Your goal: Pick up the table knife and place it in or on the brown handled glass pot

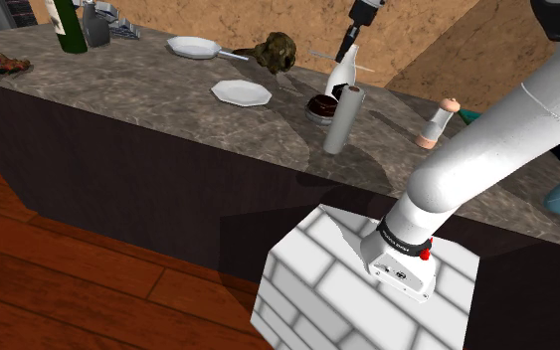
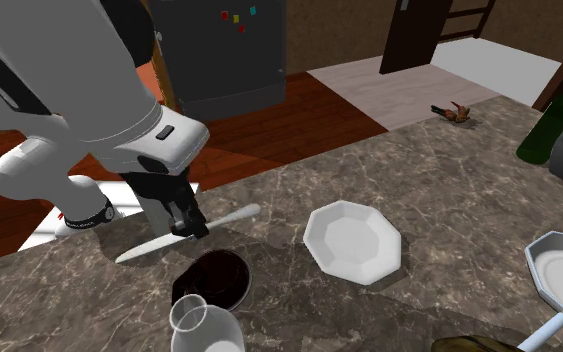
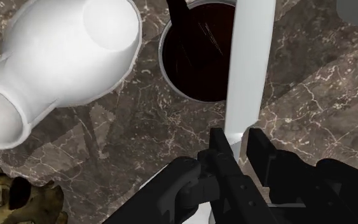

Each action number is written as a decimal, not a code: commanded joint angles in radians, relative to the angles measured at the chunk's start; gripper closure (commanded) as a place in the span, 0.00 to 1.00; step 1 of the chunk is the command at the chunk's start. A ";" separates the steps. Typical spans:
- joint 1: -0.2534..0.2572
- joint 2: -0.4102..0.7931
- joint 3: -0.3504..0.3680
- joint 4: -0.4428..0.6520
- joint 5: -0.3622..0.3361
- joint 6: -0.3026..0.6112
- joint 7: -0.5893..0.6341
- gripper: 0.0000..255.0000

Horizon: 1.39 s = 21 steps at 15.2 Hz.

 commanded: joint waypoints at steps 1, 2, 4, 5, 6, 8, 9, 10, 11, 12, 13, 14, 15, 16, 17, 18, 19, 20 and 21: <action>-0.003 0.004 -0.007 -0.021 0.002 0.024 -0.013 1.00; -0.003 0.005 -0.007 -0.034 0.003 0.037 -0.015 1.00; -0.003 0.007 -0.008 -0.059 0.004 0.064 -0.019 1.00; -0.003 0.009 -0.009 -0.071 0.005 0.077 -0.022 1.00; -0.003 0.010 -0.010 -0.082 0.006 0.090 -0.024 1.00; -0.003 0.014 -0.011 -0.105 0.009 0.117 -0.029 1.00; -0.003 0.017 -0.012 -0.117 0.010 0.130 -0.031 1.00; -0.003 0.019 -0.013 -0.128 0.012 0.143 -0.034 1.00; -0.003 0.022 -0.014 -0.138 0.014 0.157 -0.036 1.00; -0.003 0.025 -0.015 -0.149 0.015 0.170 -0.039 1.00; -0.003 0.030 -0.016 -0.162 0.018 0.187 -0.043 1.00; -0.003 0.029 -0.016 -0.162 0.018 0.187 -0.043 1.00; -0.003 0.030 -0.016 -0.162 0.018 0.187 -0.043 1.00; -0.003 0.030 -0.016 -0.162 0.018 0.187 -0.043 1.00; -0.003 0.030 -0.016 -0.162 0.018 0.187 -0.043 1.00; -0.003 0.030 -0.016 -0.162 0.018 0.187 -0.043 1.00; -0.003 0.030 -0.016 -0.162 0.018 0.187 -0.043 1.00; -0.003 0.030 -0.016 -0.162 0.018 0.187 -0.043 1.00; -0.003 0.030 -0.016 -0.162 0.018 0.187 -0.043 1.00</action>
